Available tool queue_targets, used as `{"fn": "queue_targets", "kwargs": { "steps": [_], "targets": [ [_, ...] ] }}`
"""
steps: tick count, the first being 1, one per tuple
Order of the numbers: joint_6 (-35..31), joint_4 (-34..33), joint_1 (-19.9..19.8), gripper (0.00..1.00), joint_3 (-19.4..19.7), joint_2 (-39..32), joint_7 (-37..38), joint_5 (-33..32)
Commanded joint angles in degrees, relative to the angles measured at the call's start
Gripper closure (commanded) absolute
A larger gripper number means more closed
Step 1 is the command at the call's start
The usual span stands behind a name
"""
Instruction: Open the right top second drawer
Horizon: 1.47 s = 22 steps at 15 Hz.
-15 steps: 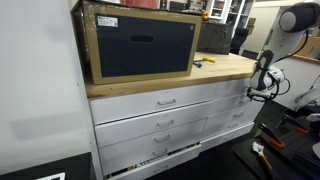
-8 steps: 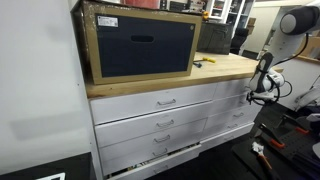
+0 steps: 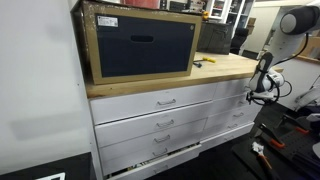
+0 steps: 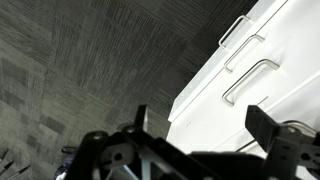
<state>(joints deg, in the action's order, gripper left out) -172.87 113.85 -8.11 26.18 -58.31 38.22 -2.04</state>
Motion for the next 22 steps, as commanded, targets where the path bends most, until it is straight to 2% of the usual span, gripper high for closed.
{"fn": "queue_targets", "kwargs": {
  "steps": [1, 6, 9, 17, 22],
  "targets": [
    [0.1, -0.2, 1.1, 0.00, 0.5, -0.6, -3.5, 4.5],
    [0.1, -0.2, 1.1, 0.00, 0.5, -0.6, -3.5, 4.5],
    [-0.9, -0.1, 1.5, 0.00, 0.3, -1.4, -2.5, 9.6],
    [-12.8, 4.1, -7.7, 0.00, -7.7, 0.0, -8.6, 19.3],
    [-13.8, 5.3, -13.2, 0.00, -12.1, 3.1, -14.0, 20.9]
  ]
}}
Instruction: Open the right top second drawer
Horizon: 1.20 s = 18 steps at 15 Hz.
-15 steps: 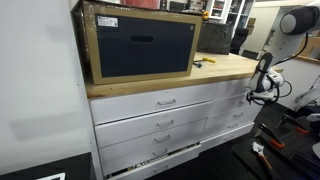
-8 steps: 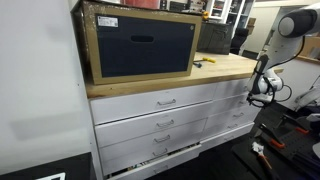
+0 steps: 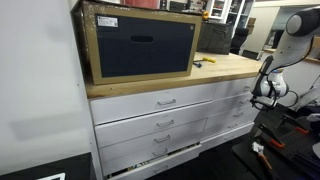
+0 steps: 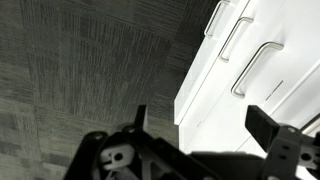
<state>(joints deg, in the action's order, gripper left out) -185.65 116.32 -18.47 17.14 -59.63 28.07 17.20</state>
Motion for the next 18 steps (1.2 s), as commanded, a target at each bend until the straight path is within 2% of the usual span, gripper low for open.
{"fn": "queue_targets", "kwargs": {
  "steps": [1, 4, 7, 10, 18],
  "targets": [
    [-0.6, 2.4, -3.7, 0.00, -3.8, 4.8, -4.4, 1.6],
    [-0.2, 1.3, -4.8, 0.00, -5.5, 6.0, -4.6, 2.0],
    [-0.2, -1.0, -4.9, 0.00, -6.3, 4.7, -3.9, 2.5],
    [-0.7, -3.2, -6.9, 0.00, -7.9, 3.1, -3.5, 3.7],
    [0.9, -14.4, -16.2, 0.00, -13.3, -2.8, -3.7, 5.0]
  ]
}}
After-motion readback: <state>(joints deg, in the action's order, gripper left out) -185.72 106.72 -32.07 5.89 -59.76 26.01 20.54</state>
